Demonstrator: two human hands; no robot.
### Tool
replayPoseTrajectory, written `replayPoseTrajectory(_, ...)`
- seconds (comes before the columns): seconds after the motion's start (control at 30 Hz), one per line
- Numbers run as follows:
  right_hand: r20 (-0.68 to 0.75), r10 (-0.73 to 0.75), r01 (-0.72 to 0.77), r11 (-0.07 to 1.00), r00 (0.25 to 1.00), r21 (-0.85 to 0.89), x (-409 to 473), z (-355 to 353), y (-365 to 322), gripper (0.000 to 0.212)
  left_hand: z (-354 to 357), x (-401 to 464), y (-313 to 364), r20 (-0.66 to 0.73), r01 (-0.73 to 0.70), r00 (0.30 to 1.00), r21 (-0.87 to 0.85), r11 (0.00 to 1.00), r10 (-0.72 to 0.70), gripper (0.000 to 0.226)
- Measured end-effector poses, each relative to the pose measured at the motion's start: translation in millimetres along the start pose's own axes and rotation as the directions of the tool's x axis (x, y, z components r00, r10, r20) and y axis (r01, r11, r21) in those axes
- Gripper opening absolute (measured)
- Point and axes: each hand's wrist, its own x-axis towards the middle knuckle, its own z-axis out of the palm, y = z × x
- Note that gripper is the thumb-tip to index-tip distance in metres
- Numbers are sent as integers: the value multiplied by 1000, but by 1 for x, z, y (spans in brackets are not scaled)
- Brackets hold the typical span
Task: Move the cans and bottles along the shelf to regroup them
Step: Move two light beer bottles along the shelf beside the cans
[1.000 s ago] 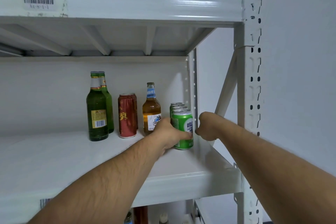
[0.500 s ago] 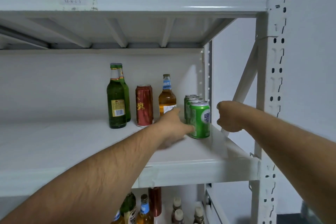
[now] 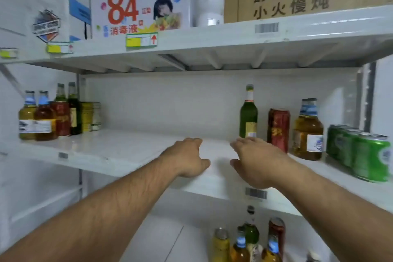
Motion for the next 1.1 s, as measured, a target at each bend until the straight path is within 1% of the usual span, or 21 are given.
replayPoseTrajectory(0.07, 22, -72, 71, 997, 997, 29, 23, 5, -53, 52, -16, -19, -58, -18, 99, 995, 4, 995, -99, 83)
replayPoseTrajectory(0.13, 41, -132, 130, 990, 990, 60, 41, 8, -101, 50, -30, -43, -108, -31, 191, 981, -1, 982, -191, 82)
replayPoseTrajectory(0.23, 37, -222, 218, 971, 974, 96, 60, 6, -171, 49, -50, -81, -172, -66, 292, 954, 3, 956, -291, 82)
replayPoseTrajectory(0.37, 23, -316, 311, 944, 949, 113, 78, 2, -250, 57, -71, -124, -239, -94, 411, 907, -23, 912, -411, 78)
replayPoseTrajectory(0.5, 32, -370, 365, 925, 929, 109, 93, -3, -311, 55, -86, -147, -289, -109, 487, 862, -88, 869, -494, 80)
replayPoseTrajectory(0.67, 27, -415, 411, 906, 909, 102, 123, -3, -364, 54, -91, -149, -340, -123, 535, 824, -151, 831, -552, 83)
replayPoseTrajectory(0.77, 11, -425, 421, 901, 905, 108, 149, 2, -385, 55, -91, -138, -366, -130, 562, 806, -138, 816, -577, 83)
replayPoseTrajectory(0.87, -15, -432, 429, 890, 902, 152, 180, 9, -402, 61, -92, -120, -390, -146, 582, 789, -130, 802, -596, 83)
replayPoseTrajectory(0.97, -34, -439, 435, 875, 898, 210, 212, 15, -417, 63, -100, -101, -410, -170, 585, 785, -114, 803, -596, 79)
replayPoseTrajectory(1.1, -55, -447, 446, 859, 893, 251, 252, 20, -435, 56, -112, -81, -436, -204, 571, 784, -135, 810, -587, 71)
